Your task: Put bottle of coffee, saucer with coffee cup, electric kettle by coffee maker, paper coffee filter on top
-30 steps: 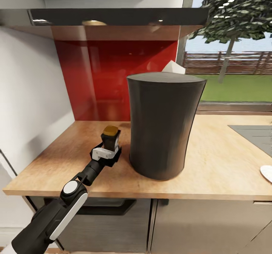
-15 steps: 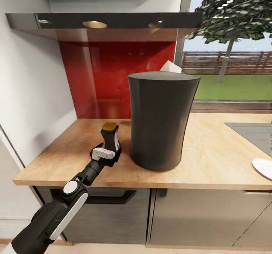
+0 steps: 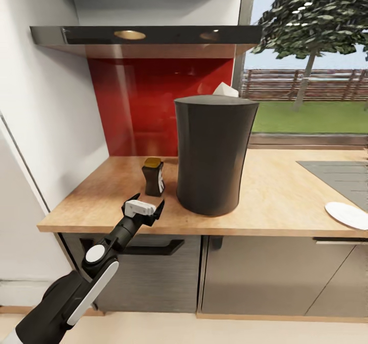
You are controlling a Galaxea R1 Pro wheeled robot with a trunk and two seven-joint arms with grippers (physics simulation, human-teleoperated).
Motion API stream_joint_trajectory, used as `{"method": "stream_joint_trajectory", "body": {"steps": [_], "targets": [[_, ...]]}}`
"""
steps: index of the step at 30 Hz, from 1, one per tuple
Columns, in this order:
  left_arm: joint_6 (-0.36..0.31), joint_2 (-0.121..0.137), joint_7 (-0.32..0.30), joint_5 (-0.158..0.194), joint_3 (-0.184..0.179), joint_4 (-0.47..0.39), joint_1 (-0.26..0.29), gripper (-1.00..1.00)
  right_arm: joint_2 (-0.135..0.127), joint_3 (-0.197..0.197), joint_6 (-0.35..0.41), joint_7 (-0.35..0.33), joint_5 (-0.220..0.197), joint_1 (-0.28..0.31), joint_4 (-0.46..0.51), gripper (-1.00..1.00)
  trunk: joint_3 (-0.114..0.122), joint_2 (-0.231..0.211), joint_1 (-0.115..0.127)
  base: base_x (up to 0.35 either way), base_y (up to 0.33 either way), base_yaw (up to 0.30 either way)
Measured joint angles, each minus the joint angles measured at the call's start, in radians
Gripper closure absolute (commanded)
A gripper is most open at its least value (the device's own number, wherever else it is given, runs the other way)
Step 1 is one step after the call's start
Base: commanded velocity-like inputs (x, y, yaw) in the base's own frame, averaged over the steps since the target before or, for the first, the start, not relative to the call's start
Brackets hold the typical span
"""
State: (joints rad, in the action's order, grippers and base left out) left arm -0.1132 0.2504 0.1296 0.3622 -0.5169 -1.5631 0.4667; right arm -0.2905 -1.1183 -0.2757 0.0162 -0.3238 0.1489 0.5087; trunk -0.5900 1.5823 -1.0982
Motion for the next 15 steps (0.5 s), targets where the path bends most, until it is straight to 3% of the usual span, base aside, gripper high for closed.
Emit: {"method": "stream_joint_trajectory", "body": {"steps": [5,9,14,15], "targets": [[0.001,0.000,-0.006,0.001,-0.002,-0.001,0.000,-1.00,-0.001,0.001,-0.001,0.000,0.000,0.000,0.000,-1.00,0.000,0.000,0.000,-0.038,0.000,0.000],[0.002,0.000,-0.036,0.002,-0.037,-0.005,0.000,-1.00,-0.002,0.006,-0.003,-0.001,0.000,0.000,0.002,-1.00,0.000,0.000,0.000,-0.003,0.000,0.000],[0.017,0.001,-0.236,0.008,-0.045,-0.009,0.000,-1.00,-0.011,0.009,-0.044,-0.002,-0.002,0.000,0.006,-1.00,0.000,0.000,0.000,0.000,0.000,0.000],[0.026,0.001,-0.309,0.009,-0.042,-0.010,0.000,-1.00,-0.012,0.009,-0.050,-0.002,-0.003,0.000,0.006,-1.00,0.000,0.000,0.000,0.000,0.000,0.000]]}}
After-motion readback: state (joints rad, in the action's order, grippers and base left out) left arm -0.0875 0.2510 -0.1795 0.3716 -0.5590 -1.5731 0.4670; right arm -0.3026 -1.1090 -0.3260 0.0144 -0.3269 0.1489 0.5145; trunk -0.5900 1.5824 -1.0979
